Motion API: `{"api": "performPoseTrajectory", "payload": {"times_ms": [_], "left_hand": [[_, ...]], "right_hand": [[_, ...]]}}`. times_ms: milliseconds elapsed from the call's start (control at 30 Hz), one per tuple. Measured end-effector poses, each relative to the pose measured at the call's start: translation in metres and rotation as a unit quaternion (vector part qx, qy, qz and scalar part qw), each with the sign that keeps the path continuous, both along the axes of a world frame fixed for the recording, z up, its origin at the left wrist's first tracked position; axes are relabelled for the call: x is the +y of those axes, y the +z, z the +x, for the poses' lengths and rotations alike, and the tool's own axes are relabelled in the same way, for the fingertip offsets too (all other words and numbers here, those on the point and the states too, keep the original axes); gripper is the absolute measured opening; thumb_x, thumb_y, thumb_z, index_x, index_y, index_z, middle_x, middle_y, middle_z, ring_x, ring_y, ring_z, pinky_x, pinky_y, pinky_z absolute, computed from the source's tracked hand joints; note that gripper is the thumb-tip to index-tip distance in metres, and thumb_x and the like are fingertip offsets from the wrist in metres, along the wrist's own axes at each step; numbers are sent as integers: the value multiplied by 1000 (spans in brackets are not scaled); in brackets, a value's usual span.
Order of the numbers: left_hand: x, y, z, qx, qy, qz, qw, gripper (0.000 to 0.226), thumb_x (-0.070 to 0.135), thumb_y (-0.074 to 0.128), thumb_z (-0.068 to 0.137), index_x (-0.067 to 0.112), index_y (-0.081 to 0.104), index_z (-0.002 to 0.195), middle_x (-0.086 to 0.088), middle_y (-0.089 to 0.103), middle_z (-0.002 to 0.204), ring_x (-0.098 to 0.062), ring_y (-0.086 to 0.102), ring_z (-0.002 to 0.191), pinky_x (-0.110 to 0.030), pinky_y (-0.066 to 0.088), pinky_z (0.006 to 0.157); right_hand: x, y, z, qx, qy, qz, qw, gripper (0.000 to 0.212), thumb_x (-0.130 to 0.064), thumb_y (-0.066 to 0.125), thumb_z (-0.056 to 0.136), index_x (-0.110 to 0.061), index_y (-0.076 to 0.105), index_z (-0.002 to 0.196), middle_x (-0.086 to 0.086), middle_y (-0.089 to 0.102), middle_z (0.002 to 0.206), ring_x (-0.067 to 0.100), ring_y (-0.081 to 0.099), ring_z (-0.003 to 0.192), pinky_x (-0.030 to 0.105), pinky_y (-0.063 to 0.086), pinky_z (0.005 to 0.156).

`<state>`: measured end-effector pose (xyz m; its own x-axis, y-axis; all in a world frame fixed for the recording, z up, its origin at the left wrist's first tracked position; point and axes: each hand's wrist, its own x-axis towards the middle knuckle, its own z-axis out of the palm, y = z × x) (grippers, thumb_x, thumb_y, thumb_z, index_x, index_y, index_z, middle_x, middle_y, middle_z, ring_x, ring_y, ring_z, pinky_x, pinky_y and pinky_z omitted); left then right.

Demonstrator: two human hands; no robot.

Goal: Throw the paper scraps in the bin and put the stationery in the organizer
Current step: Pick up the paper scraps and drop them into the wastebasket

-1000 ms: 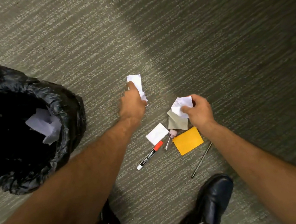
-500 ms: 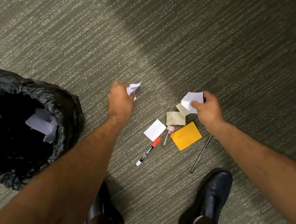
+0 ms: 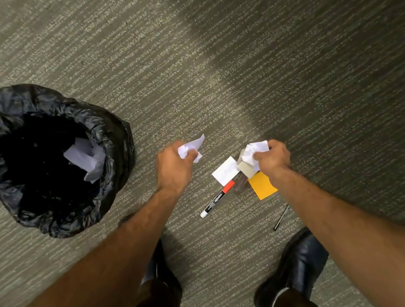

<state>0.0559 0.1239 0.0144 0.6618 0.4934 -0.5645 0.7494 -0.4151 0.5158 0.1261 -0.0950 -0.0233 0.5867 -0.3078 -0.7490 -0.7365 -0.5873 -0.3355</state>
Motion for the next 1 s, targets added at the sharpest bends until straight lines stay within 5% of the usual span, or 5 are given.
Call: {"api": "performPoseTrajectory", "payload": {"times_ms": [200,333,467,733,1000], "left_hand": [[-1,19,-4,-26,27,-48,998,17,29,71,87,12,69,89,-2,69,77,-16,61,63,-27,45,51],[5,40,-2,-37,23,-38,998,17,31,71,85,15,66,81,-1,66,69,-14,54,55,-28,41,47],[17,46,-4,-48,28,-39,998,18,32,72,85,16,70,91,5,66,70,-6,54,54,-22,38,48],[19,41,-28,-68,37,-60,995,19,35,73,81,17,72,89,9,69,70,-4,57,56,-22,43,48],[22,62,-42,-53,11,-58,997,20,36,76,85,18,68,86,6,66,70,-6,55,56,-21,37,49]], "right_hand": [[-2,18,5,2,-13,132,991,35,4,71,79,-9,62,110,13,70,109,26,67,89,33,55,67],[13,28,-12,56,24,164,985,57,11,71,75,-12,52,124,12,65,122,29,64,105,42,56,85],[41,22,-36,53,35,110,992,65,5,72,79,-6,45,137,16,57,134,33,57,118,43,49,98],[84,0,-73,-10,115,-97,989,39,-2,60,90,2,48,127,26,58,129,40,52,123,41,42,97],[72,21,-51,12,97,-12,995,30,-5,75,78,6,71,105,24,71,106,36,68,93,41,54,75]]}}
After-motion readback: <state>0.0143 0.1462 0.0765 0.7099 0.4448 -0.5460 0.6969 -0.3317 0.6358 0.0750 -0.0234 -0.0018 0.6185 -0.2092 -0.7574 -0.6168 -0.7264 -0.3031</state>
